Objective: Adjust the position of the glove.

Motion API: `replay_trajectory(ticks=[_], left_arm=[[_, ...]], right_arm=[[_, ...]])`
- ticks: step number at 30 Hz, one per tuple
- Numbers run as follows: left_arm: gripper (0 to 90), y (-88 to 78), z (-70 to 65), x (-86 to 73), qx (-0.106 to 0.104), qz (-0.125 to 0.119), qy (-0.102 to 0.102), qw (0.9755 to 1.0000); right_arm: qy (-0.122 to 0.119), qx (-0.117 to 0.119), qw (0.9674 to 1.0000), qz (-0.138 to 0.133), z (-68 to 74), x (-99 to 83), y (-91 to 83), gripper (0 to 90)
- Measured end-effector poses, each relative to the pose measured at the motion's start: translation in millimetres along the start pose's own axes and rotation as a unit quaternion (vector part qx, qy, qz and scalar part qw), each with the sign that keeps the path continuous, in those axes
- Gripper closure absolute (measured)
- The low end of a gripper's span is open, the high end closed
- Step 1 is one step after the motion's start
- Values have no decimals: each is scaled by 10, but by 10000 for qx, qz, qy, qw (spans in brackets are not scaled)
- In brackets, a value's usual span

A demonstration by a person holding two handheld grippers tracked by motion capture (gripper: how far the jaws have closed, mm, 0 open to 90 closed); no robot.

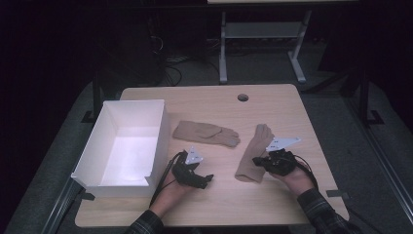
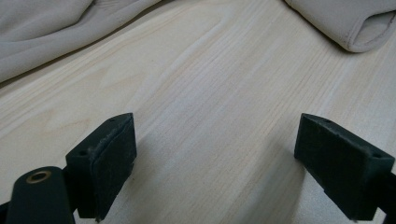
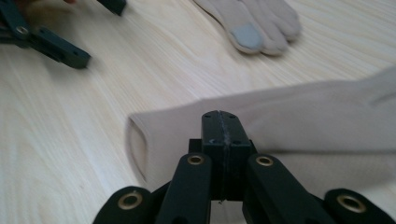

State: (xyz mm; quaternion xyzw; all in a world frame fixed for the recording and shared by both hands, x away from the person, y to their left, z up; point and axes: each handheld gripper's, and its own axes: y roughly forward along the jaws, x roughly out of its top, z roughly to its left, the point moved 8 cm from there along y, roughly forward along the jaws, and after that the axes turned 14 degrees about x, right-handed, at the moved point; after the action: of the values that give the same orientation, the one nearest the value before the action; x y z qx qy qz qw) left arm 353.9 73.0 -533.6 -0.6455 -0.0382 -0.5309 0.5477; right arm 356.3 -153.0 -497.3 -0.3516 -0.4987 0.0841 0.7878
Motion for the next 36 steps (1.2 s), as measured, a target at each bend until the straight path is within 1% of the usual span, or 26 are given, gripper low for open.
replay_trajectory(ticks=[1,2,3,5,6,8,10,11,12,13,14,18,19,20,22,23,25,26,28,29,30,31,33,34,35,36], left_arm=[[121,0,0,0,0,0,0,10000],[122,0,0,0,0,0,0,10000],[121,-2,7,-5,5,24,45,10000],[121,-1,5,-2,8,13,23,10000],[121,-1,4,-2,6,14,23,10000],[121,-2,5,-3,3,19,30,10000],[121,-2,4,-2,1,17,24,10000],[121,-3,4,-3,3,19,26,10000],[122,-9,3,-8,3,40,39,10000],[122,-12,2,-10,1,46,48,10000],[122,-12,2,-10,1,46,48,10000],[122,-12,1,-10,-5,44,52,10000],[122,-12,1,-11,-4,45,52,10000],[122,-12,1,-10,-5,43,50,10000],[122,-10,1,-10,-4,35,51,10000],[122,-10,1,-10,-3,32,49,10000],[122,-10,1,-10,-3,32,49,10000],[122,-10,0,-10,-2,33,47,10000],[122,-9,7,-9,6,23,87,10000],[122,-10,5,-9,4,27,76,10000],[122,-9,6,-9,4,25,79,10000],[122,-9,6,-9,4,25,80,10000],[122,-9,6,-9,3,26,80,10000],[121,-9,4,-9,0,29,65,10000],[122,-10,1,-10,-6,33,48,10000],[122,-10,1,-10,-6,33,48,10000]], right_arm=[[-30,78,10000,-23,30,36,60,899],[-30,78,10000,-23,30,36,60,899],[-84,123,9999,16,47,58,125,899],[-110,165,9998,50,54,66,155,899],[-109,252,9996,78,76,83,222,899],[-131,318,9993,149,101,88,294,899],[-165,380,9988,271,127,74,366,899],[-165,380,9988,271,127,74,366,899],[-191,386,9980,468,139,18,460,900],[-229,377,9976,530,134,-7,489,900],[-209,405,9979,455,134,-8,490,900],[-190,440,9977,480,121,-27,462,900],[-173,432,9977,490,119,-45,439,900],[-217,432,9975,508,112,-56,425,900],[-183,429,9977,491,109,-90,385,900],[-115,424,9978,494,114,-118,352,900],[-138,407,9979,486,109,-155,309,900],[-60,412,9980,476,108,-211,243,900],[-71,407,9980,481,99,-234,215,900],[3,390,9981,480,86,-296,135,900],[44,398,9982,446,89,-309,126,900],[26,394,9982,444,86,-320,115,900],[-29,413,9982,428,89,-301,102,899],[-46,427,9985,351,89,-270,79,899],[-25,381,9989,282,75,-237,45,900],[-25,381,9989,282,75,-237,45,900]])
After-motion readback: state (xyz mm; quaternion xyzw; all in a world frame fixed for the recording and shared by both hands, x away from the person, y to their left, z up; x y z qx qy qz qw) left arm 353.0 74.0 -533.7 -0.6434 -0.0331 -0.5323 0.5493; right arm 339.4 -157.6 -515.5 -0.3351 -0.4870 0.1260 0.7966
